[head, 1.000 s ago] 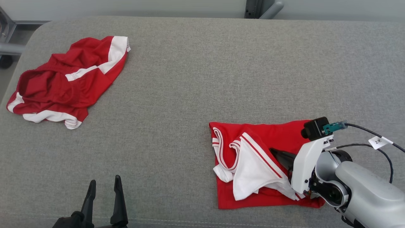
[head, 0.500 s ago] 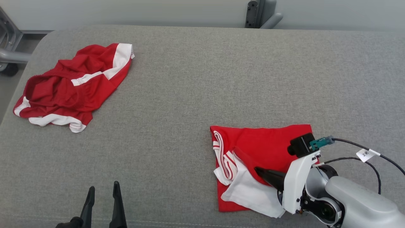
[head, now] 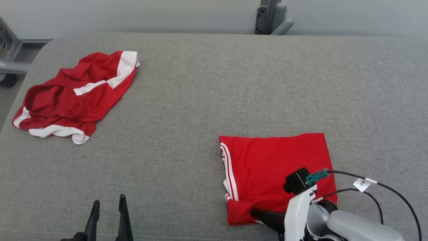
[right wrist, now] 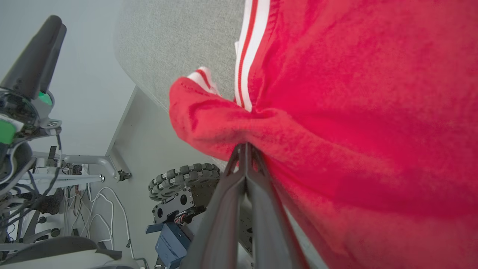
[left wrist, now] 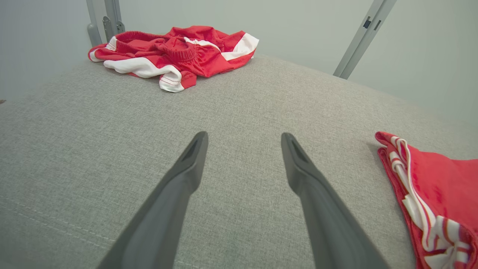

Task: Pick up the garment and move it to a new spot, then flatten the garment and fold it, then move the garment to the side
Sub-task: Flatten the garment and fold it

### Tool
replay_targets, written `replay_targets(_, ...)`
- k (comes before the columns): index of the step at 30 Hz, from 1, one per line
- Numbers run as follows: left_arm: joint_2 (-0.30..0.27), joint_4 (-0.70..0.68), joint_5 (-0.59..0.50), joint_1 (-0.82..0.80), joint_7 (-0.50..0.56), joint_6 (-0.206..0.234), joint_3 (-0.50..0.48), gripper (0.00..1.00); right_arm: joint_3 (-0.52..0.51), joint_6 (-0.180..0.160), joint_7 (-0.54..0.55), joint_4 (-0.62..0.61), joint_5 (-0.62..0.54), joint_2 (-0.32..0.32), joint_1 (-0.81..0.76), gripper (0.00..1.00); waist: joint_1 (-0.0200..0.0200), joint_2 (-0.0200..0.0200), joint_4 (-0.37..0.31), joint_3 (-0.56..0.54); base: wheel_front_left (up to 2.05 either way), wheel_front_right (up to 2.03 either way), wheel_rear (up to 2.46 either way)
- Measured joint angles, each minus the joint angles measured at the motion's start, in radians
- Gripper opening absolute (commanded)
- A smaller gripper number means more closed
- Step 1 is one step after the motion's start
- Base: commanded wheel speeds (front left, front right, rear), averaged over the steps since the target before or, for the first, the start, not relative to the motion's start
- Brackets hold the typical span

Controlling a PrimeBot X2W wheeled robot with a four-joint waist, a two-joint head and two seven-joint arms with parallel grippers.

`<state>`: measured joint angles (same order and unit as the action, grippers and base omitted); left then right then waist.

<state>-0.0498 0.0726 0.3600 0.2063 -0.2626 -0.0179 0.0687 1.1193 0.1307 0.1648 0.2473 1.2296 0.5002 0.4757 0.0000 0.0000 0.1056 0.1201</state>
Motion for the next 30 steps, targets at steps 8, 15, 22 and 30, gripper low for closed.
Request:
replay_targets(8, 0.000, 0.000, 0.003, 0.010, 0.000, 0.002, 0.004, 1.00, 0.054, 0.000, -0.026, 0.021, -0.004, 0.003, 0.000, 0.00, 0.0000, 0.0000, -0.005, -0.015, 0.00, 0.00, 0.00)
replay_targets(15, 0.000, -0.002, 0.006, 0.029, 0.000, 0.008, -0.002, 1.00, 0.076, 0.000, -0.091, 0.014, -0.043, 0.034, -0.001, 0.00, 0.0000, 0.0000, -0.011, -0.037, 0.00, 0.00, 0.00)
replay_targets(22, 0.000, -0.002, 0.009, 0.049, 0.000, 0.009, -0.007, 1.00, 0.035, 0.000, -0.208, -0.002, -0.088, 0.072, -0.041, 0.00, 0.0000, 0.0000, -0.019, -0.071, 0.00, 0.00, 0.00)
replay_targets(30, 0.000, -0.019, 0.010, 0.081, 0.000, 0.014, -0.024, 1.00, -0.168, 0.000, -0.403, 0.098, -0.240, 0.100, -0.109, 0.00, 0.0000, 0.0000, -0.038, -0.106, 0.00, 0.00, 0.00)
